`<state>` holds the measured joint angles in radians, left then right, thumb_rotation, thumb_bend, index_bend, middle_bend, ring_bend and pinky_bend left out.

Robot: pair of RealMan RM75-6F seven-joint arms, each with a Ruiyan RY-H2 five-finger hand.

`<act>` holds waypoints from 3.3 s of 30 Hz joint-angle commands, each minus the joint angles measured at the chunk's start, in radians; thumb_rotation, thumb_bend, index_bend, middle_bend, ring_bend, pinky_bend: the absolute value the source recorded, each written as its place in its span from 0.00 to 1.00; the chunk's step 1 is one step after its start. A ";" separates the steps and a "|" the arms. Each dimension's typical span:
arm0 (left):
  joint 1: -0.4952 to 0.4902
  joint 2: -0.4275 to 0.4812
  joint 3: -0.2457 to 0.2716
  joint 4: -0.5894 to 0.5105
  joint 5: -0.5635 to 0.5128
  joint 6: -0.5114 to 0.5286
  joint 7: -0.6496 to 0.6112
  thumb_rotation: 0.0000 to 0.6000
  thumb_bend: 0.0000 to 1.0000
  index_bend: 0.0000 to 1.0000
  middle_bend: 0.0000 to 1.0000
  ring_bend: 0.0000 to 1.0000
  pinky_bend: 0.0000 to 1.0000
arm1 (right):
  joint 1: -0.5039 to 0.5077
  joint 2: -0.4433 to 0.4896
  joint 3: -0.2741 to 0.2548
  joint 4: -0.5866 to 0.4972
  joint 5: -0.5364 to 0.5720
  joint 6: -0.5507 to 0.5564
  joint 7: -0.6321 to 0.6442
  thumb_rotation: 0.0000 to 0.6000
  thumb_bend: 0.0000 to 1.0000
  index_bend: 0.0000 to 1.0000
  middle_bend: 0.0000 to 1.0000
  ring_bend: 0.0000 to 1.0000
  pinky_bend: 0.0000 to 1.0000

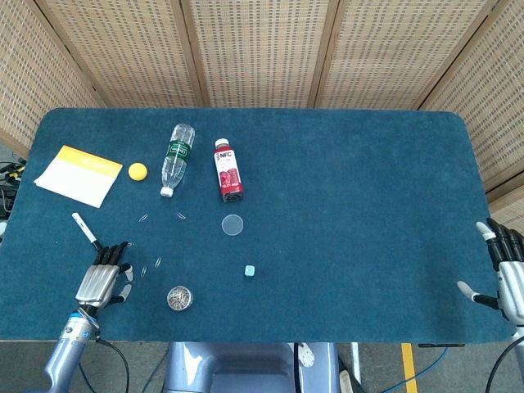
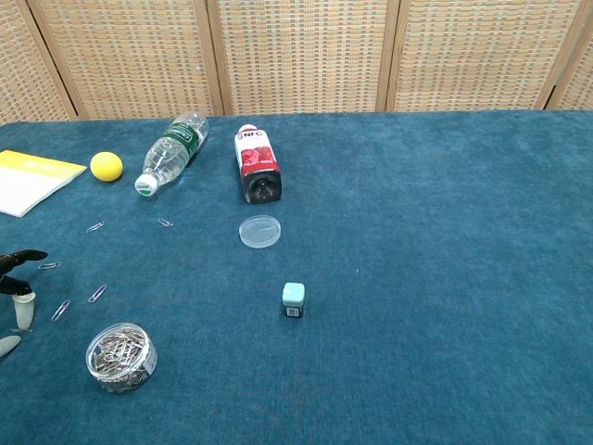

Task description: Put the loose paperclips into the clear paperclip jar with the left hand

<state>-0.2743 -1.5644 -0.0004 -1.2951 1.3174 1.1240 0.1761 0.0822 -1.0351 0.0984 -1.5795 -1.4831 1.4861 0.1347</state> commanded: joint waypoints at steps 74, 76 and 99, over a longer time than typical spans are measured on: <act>-0.093 0.191 -0.094 -0.171 0.099 0.072 -0.132 1.00 0.27 0.33 0.00 0.00 0.00 | 0.000 0.002 0.001 0.000 0.004 -0.001 0.009 1.00 0.00 0.01 0.00 0.00 0.00; -0.105 0.188 -0.110 -0.127 0.063 0.041 -0.141 1.00 0.27 0.37 0.00 0.00 0.00 | 0.000 0.002 0.001 -0.002 0.003 -0.001 0.007 1.00 0.00 0.01 0.00 0.00 0.00; -0.182 0.031 -0.137 0.153 -0.123 -0.170 -0.123 1.00 0.37 0.50 0.00 0.00 0.00 | 0.006 -0.001 0.004 0.003 0.018 -0.019 0.002 1.00 0.00 0.01 0.00 0.00 0.00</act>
<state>-0.4546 -1.5323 -0.1359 -1.1435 1.1976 0.9568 0.0505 0.0885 -1.0359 0.1023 -1.5762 -1.4651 1.4669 0.1370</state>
